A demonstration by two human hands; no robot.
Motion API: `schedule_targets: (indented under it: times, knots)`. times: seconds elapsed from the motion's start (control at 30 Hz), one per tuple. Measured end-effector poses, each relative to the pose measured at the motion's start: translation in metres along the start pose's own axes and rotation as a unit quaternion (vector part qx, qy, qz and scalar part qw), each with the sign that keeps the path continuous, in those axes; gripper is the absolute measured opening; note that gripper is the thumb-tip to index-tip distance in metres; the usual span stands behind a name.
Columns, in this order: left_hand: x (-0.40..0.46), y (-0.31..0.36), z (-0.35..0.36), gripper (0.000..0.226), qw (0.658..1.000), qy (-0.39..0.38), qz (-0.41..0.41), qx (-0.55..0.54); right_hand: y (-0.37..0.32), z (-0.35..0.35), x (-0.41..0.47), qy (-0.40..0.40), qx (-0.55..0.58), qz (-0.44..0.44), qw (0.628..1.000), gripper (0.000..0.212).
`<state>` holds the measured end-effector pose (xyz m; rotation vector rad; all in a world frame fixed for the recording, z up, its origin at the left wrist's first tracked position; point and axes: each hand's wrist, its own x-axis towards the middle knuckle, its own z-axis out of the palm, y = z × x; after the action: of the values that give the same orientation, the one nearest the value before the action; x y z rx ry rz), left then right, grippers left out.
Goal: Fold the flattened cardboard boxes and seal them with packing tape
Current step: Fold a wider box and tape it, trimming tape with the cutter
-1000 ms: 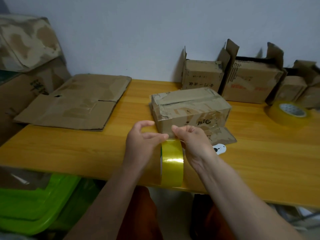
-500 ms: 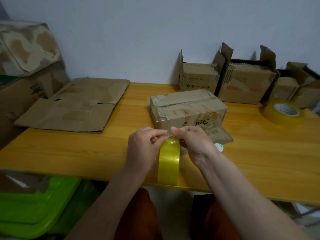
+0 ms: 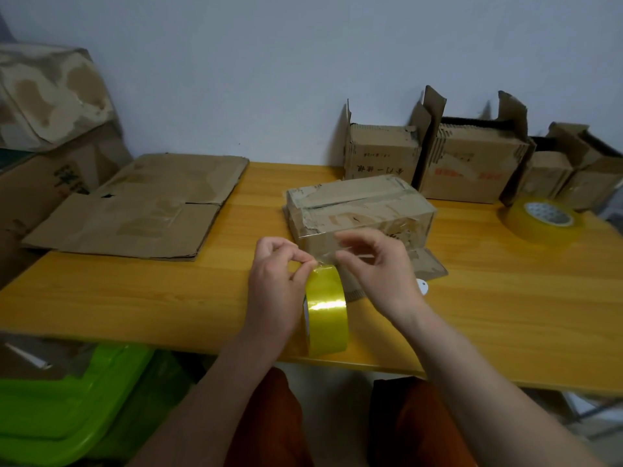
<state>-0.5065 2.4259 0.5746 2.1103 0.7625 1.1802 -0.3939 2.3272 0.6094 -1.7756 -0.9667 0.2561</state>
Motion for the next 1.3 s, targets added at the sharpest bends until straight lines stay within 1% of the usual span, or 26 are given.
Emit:
schedule_targets:
  times: [0.1,0.17,0.27,0.33,0.4,0.43,0.5,0.53,0.57,0.6,0.63,0.67,0.7,0.73,0.77,0.8,0.83,0.9,0.97,1.03,1.13,1.23,1.27,1.3]
  knots:
    - [0.000,0.001,-0.001,0.006,1.000,-0.002,0.006,0.005,0.000,0.005,0.000,-0.036,-0.096,-0.028,0.994,0.025]
    - [0.000,0.002,-0.002,0.006,1.000,-0.005,0.006,0.014,0.000,0.005,0.001,-0.048,-0.152,-0.052,0.986,0.016]
    - [0.001,0.001,-0.004,0.004,1.000,-0.020,-0.014,0.014,-0.001,0.005,0.002,-0.069,-0.193,-0.070,0.976,0.015]
    - [0.002,0.001,-0.006,0.003,0.999,-0.037,-0.035,-0.002,0.000,0.004,0.001,-0.066,-0.178,-0.068,0.979,0.013]
    - [0.000,0.002,-0.006,0.004,0.998,-0.039,-0.045,-0.017,0.000,0.003,0.000,-0.053,-0.139,-0.044,0.988,0.013]
    - [-0.001,0.003,-0.005,0.004,0.998,-0.033,-0.046,-0.022,-0.001,0.002,-0.002,-0.048,-0.109,-0.020,0.993,0.026]
    - [-0.001,0.008,-0.001,0.005,0.999,-0.017,-0.047,-0.022,-0.002,-0.003,-0.007,-0.050,-0.059,0.051,0.996,0.062]
    - [-0.001,0.013,0.002,0.006,0.999,-0.010,-0.048,-0.022,-0.004,-0.007,-0.008,-0.067,-0.052,0.089,0.992,0.070]
    - [0.000,0.017,0.005,0.006,0.998,-0.005,-0.050,-0.026,-0.004,-0.013,-0.010,-0.099,-0.044,0.121,0.987,0.068]
    - [0.002,0.023,0.009,0.006,0.998,0.002,-0.051,-0.036,-0.003,-0.019,-0.012,-0.142,-0.014,0.146,0.979,0.059]
    - [0.005,0.030,0.014,0.006,0.997,0.009,-0.050,-0.049,-0.001,-0.026,-0.014,-0.173,0.031,0.162,0.971,0.049]
    - [0.007,0.038,0.020,0.006,0.996,0.011,-0.048,-0.070,0.000,-0.035,-0.017,-0.182,0.082,0.170,0.965,0.040]
    - [0.010,0.046,0.026,0.005,0.993,0.001,-0.052,-0.105,0.001,-0.044,-0.018,-0.168,0.113,0.170,0.965,0.036]
    - [0.013,0.054,0.033,0.007,0.985,-0.021,-0.064,-0.157,0.004,-0.056,-0.019,-0.141,0.115,0.162,0.970,0.035]
    - [0.014,0.061,0.041,0.012,0.976,-0.052,-0.075,-0.200,0.005,-0.068,-0.019,-0.111,0.087,0.146,0.979,0.035]
    - [0.015,0.066,0.049,0.017,0.971,-0.083,-0.073,-0.214,0.009,-0.079,-0.018,-0.080,0.041,0.131,0.987,0.036]
    - [0.015,0.068,0.058,0.022,0.975,-0.105,-0.053,-0.189,0.013,-0.090,-0.016,-0.048,-0.014,0.120,0.991,0.038]
    - [0.013,0.066,0.077,0.028,0.988,-0.119,0.034,-0.088,0.026,-0.108,-0.012,-0.002,-0.109,0.101,0.989,0.043]
    - [0.012,0.061,0.095,0.031,0.983,-0.142,0.118,-0.001,0.042,-0.121,-0.009,0.012,-0.174,0.107,0.979,0.048]
    - [0.014,0.056,0.109,0.032,0.969,-0.185,0.151,0.055,0.057,-0.130,-0.009,0.009,-0.210,0.129,0.969,0.050]
    - [0.026,0.059,0.115,0.021,0.955,-0.212,0.149,0.142,0.082,-0.142,-0.010,0.007,-0.299,0.149,0.942,0.056]
    - [0.054,0.055,0.108,0.031,0.945,-0.198,0.109,0.237,0.110,-0.152,-0.011,0.003,-0.391,0.167,0.905,0.054]
    - [0.066,0.049,0.105,0.034,0.939,-0.203,0.083,0.266,0.117,-0.155,-0.011,-0.002,-0.411,0.175,0.895,0.051]
    - [0.078,0.043,0.102,0.037,0.925,-0.221,0.055,0.304,0.123,-0.156,-0.011,-0.007,-0.432,0.178,0.884,0.047]
